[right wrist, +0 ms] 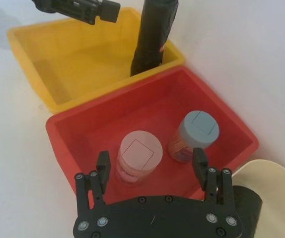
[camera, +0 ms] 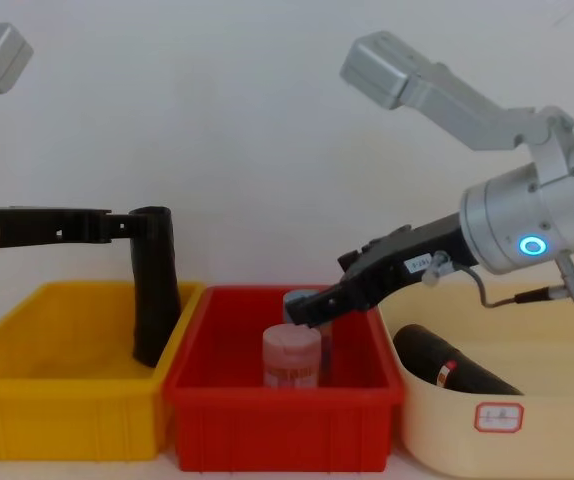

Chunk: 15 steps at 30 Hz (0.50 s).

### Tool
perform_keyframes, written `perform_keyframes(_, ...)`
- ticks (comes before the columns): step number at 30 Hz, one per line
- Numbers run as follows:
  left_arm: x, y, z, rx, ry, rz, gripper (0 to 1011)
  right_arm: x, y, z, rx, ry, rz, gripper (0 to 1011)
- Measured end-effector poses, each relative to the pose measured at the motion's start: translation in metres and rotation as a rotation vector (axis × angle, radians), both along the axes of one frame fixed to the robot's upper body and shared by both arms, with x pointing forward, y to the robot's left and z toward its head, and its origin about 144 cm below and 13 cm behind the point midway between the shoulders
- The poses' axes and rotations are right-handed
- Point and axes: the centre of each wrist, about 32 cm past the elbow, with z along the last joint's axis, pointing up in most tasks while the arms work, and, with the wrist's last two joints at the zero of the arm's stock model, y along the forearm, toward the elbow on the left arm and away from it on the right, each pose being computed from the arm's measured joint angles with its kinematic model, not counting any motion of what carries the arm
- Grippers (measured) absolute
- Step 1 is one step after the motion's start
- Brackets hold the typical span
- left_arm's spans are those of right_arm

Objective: Pick up the garbage bag with the one hand and transfer it to the other hand.

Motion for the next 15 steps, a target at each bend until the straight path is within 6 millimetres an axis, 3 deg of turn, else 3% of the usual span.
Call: perform_keyframes(15, 0.000, 0.000, 0.000, 0.001, 0.000, 0.001, 1002, 0.022, 0.008, -0.008, -0.014, 0.060, 0.004, 1000)
